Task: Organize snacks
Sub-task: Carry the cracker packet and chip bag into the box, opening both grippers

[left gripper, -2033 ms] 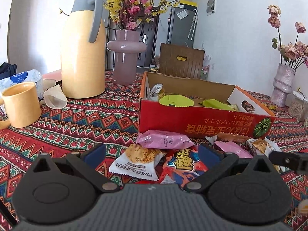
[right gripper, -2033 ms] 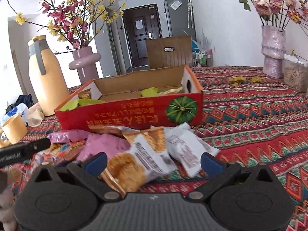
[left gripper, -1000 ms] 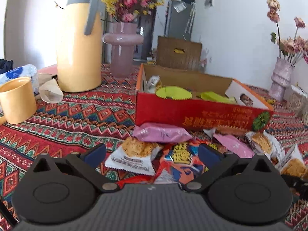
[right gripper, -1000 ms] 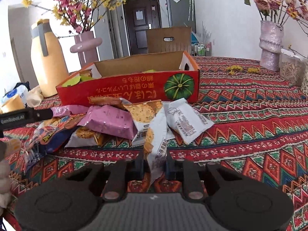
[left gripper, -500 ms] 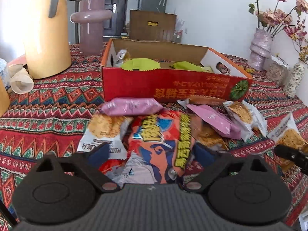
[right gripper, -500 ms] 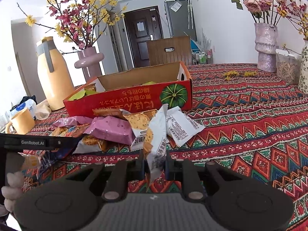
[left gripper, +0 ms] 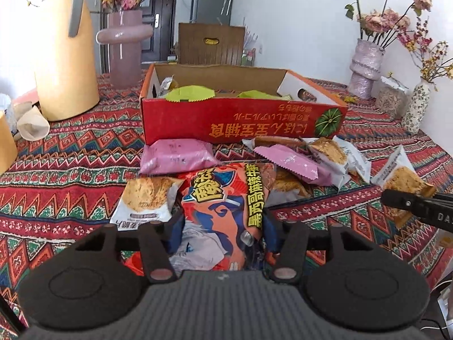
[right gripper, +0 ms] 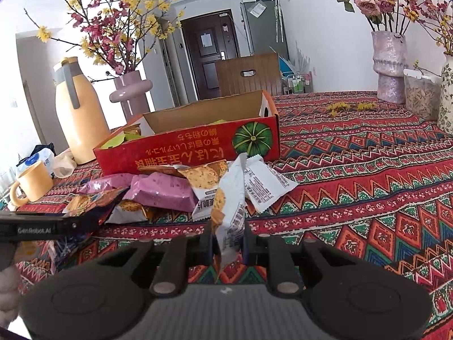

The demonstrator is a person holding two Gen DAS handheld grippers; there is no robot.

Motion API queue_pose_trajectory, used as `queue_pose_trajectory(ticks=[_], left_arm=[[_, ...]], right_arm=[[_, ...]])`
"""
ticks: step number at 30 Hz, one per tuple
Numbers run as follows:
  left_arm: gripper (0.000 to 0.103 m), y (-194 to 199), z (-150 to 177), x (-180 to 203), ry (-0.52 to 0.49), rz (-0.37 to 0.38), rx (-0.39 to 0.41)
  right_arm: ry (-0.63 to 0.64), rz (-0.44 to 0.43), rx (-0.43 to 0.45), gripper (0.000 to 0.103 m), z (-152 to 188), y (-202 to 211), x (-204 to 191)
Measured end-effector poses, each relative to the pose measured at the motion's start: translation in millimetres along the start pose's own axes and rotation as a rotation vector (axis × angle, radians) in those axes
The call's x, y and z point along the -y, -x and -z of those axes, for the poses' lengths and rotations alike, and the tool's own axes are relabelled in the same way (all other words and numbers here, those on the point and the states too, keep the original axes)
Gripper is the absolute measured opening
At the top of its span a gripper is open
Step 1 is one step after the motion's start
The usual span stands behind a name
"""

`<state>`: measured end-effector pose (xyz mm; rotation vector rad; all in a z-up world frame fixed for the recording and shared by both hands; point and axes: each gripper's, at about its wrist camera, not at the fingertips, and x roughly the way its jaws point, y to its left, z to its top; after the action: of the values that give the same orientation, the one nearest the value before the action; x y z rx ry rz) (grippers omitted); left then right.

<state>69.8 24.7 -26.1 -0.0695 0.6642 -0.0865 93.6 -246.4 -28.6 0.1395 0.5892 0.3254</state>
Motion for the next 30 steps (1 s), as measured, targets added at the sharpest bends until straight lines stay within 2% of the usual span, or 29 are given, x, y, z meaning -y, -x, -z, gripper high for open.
queue_pose_trajectory(ticks=[17,22,30], left_arm=[[0.055,37.9,-13.6,8.7,-0.023,-0.042,0.157],[0.055,37.6,-31.5,13.0,-0.015,-0.055,0.203],[0.055,27.8,-74.0,26.0,-0.024,-0.098,0.283]], right_arm=[[0.011,-0.010,0.010,0.017,-2.5,1.3,-4.4],[0.027,-0.015,0.037,0.017,-12.1,0.6,-8.6],[0.062,-0.034,0.127,0.017,-45.6,-7.0,-14.2]])
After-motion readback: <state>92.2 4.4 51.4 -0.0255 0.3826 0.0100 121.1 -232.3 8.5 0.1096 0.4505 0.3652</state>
